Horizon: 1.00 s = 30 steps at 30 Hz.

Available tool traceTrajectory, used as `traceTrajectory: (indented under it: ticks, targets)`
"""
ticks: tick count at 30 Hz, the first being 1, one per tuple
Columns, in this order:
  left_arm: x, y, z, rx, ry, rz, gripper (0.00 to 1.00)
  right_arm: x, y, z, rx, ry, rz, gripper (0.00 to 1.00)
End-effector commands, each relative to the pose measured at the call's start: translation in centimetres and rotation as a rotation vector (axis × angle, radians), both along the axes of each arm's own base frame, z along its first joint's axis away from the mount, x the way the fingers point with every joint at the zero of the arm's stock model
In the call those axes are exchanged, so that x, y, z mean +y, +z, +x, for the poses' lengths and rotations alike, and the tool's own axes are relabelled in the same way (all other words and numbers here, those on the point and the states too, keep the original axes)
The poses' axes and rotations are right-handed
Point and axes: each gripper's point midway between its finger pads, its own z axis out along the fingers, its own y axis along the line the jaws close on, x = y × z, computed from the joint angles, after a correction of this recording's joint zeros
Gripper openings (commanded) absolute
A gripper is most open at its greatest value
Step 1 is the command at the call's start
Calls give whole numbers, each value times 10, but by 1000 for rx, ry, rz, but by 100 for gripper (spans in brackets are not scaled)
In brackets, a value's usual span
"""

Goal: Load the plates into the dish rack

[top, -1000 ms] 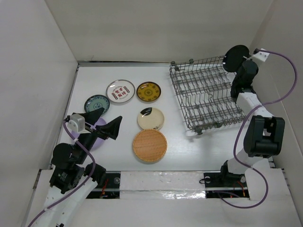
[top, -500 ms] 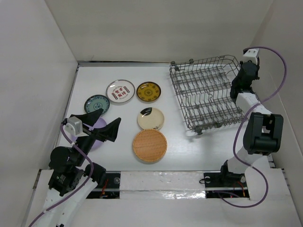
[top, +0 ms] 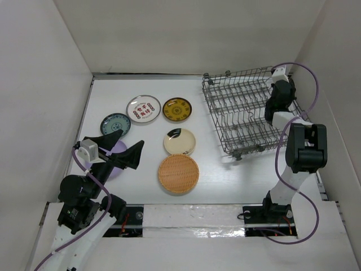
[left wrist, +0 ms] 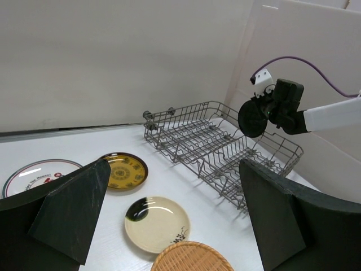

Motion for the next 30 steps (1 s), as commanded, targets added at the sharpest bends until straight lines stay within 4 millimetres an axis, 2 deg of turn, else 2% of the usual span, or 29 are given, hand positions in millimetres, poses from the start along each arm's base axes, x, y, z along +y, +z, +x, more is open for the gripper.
traceTrajectory:
  ticks: [1,5,12,15,18,20,21,24,26,30]
  targets:
    - [-1,12,-1,-40,-8,-20,99,7,11,5,-69,16,-13,0]
    - [-3,9,1,-29,-10,-11,99,10,1,10,-47,19,-10,0]
    - [-3,10,0,-33,-12,-14,99,11,-10,6,-24,23,-11,0]
    - [-1,12,-2,-42,-11,-20,99,19,-15,2,-18,50,5,0]
    - [-1,12,-3,-43,-14,-21,99,17,-25,0,5,32,21,0]
    - [-1,14,-5,-52,-20,-23,99,22,-32,-1,-2,36,42,8]
    - [-1,14,-5,-52,-18,-24,99,23,-32,-2,-8,41,49,22]
    - [-2,11,-2,-41,-15,-19,99,24,-38,-2,-11,35,82,44]
    - [-2,12,-4,-47,-21,-20,99,24,-38,-1,-28,27,101,49]
    - [-2,11,-2,-41,-17,-19,99,24,-21,-1,-93,39,148,60]
